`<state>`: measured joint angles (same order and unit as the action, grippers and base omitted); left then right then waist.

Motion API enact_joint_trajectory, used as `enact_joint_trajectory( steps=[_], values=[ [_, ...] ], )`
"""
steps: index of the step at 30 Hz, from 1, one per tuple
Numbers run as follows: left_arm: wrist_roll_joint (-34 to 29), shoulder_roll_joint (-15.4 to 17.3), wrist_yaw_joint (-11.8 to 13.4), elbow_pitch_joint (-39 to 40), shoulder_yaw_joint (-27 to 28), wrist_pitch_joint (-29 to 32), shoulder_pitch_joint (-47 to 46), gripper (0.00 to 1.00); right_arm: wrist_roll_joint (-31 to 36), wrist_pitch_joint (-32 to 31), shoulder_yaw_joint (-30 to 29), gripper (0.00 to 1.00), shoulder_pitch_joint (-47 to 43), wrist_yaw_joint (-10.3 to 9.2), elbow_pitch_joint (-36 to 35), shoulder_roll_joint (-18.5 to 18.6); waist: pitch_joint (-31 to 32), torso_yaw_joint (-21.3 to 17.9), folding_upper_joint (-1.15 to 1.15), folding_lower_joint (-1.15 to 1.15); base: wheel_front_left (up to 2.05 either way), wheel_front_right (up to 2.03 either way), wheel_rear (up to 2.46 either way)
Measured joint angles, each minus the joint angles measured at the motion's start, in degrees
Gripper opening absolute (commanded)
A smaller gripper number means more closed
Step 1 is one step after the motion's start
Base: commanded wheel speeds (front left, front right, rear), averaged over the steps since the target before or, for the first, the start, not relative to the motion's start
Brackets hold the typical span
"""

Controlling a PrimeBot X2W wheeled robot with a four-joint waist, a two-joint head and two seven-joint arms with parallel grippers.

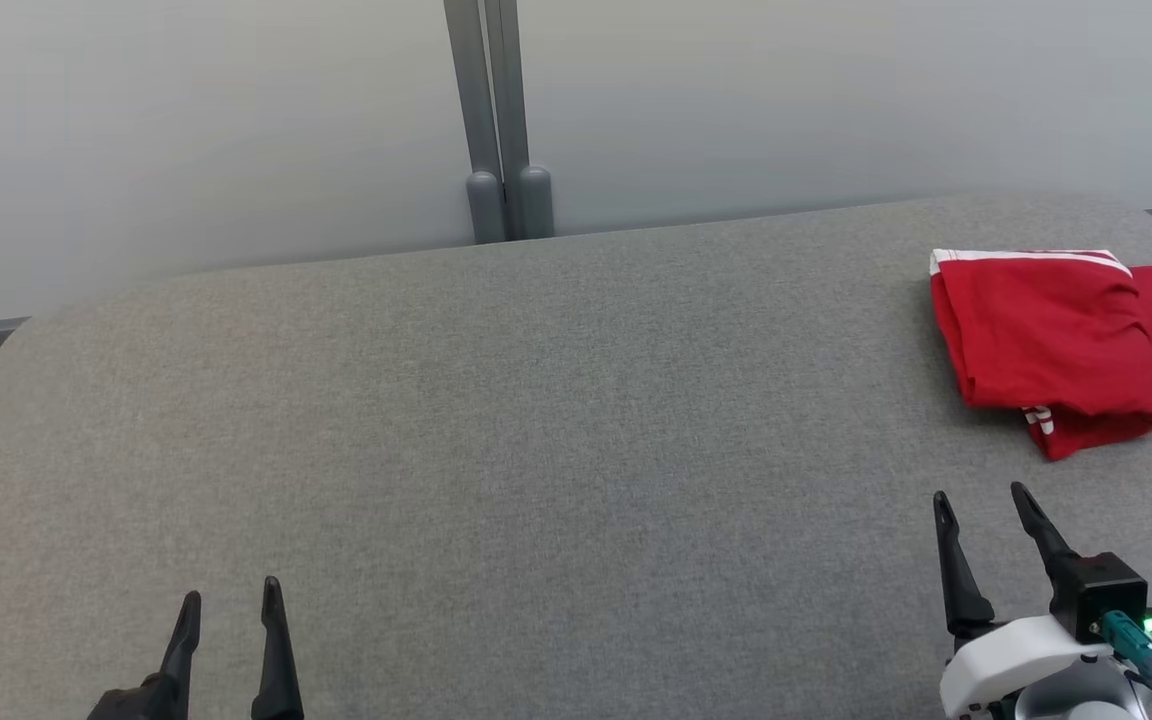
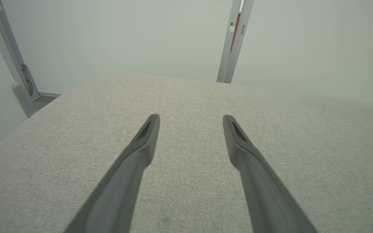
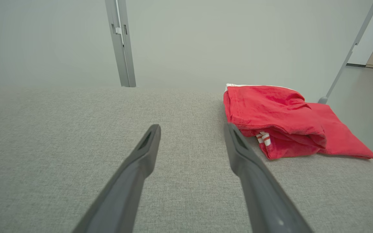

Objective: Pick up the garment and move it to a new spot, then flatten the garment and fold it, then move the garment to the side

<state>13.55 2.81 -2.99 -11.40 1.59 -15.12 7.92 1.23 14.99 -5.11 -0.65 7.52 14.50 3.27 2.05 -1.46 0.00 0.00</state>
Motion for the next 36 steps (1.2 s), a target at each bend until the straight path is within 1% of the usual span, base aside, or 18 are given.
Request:
enact_joint_trajectory(
  steps=[1, 6, 8, 20, 36],
  values=[
    [0.00, -0.02, -0.09, -0.08, -0.14, -0.01, -0.01, 0.00, -0.01, 0.00, -0.19, 0.00, -0.15, 0.00, 0.02, -0.07, -0.04, 0.07, 0.00, 0.00, 0.00, 0.00, 0.00],
    [0.04, -0.42, -0.09, -2.88, -0.22, 0.00, 0.13, 0.00, -0.15, -0.30, -0.10, 0.00, -1.27, 0.00, 2.86, -0.81, -0.05, 0.07, 0.00, 0.00, 0.00, 0.00, 0.00],
    [0.98, -0.47, -0.09, -3.53, -0.16, 0.53, 0.13, 0.00, -1.20, -0.96, -0.21, 0.00, -1.50, 0.00, 3.61, -0.97, -0.07, 0.08, 0.00, 0.00, 0.00, 0.00, 0.00],
    [13.18, -0.48, -0.59, -3.64, 0.48, 3.92, -1.00, 0.00, -15.92, -4.30, -0.58, 0.00, -1.01, 0.00, 3.22, -0.94, -0.29, 0.22, 0.00, 0.00, 0.00, 0.00, 0.00],
    [27.20, -0.46, -1.43, -3.44, 1.43, 7.58, -3.66, 0.00, -32.62, -7.83, -0.55, 0.00, 0.47, 0.00, 2.31, -0.92, -0.56, 0.39, 0.00, 0.00, 0.00, 0.00, 0.00]
  ],
)
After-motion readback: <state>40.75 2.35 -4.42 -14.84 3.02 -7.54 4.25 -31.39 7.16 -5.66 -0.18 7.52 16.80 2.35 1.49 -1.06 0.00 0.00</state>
